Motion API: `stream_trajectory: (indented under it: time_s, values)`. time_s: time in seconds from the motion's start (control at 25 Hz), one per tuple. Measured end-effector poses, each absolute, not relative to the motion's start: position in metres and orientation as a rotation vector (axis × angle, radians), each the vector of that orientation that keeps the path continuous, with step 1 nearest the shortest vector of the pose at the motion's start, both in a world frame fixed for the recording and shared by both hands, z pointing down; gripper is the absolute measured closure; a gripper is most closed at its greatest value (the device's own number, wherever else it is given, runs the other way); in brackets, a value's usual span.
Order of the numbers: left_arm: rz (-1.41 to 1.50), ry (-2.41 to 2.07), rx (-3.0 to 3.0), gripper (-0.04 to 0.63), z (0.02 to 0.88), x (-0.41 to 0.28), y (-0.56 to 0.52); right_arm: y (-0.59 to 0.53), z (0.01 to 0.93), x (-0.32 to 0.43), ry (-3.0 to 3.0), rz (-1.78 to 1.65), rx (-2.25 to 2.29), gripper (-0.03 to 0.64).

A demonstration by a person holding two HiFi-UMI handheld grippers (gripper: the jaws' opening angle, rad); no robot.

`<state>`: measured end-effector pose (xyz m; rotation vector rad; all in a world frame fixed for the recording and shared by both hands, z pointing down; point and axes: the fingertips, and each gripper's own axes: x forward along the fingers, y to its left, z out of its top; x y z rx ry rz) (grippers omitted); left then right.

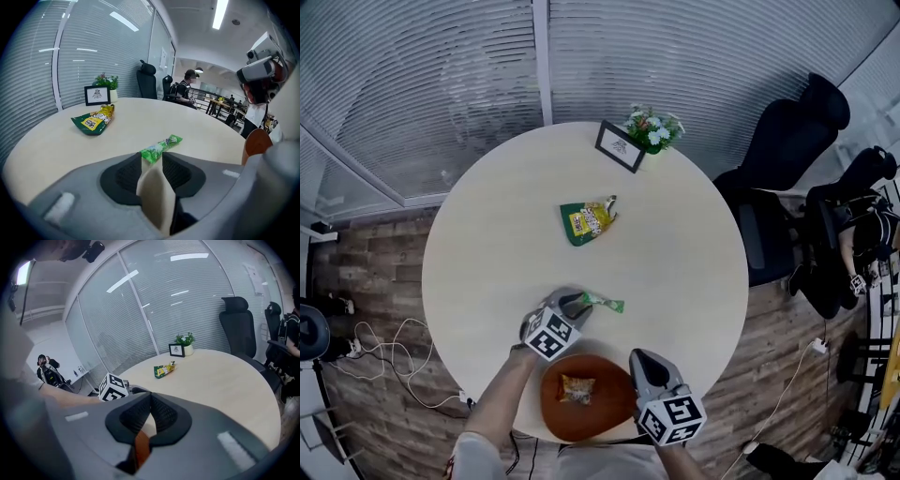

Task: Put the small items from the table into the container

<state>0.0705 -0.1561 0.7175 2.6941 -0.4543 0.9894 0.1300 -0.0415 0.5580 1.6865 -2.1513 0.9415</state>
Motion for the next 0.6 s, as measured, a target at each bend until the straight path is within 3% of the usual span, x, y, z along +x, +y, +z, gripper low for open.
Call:
stream_trajectory:
  time_s: [0.12, 0.24, 0.6]
  values:
    - [0.993, -0.475, 2.709, 0.551, 0.717, 0.072, -0.157, -0.038, 0.562, 0.132, -2.141, 0.955, 1.685, 0.614]
    - [0.991, -0.481, 2.727, 0.589, 0.716, 0.074, -0.158, -0.038, 0.564, 0.134, -2.141, 0.957, 1.685, 0.614]
    - [0.842, -0.553, 2.733, 0.597, 0.682, 0.065, -0.165, -0.036, 0.559, 0.135, -2.158, 0.954, 1.694, 0.614]
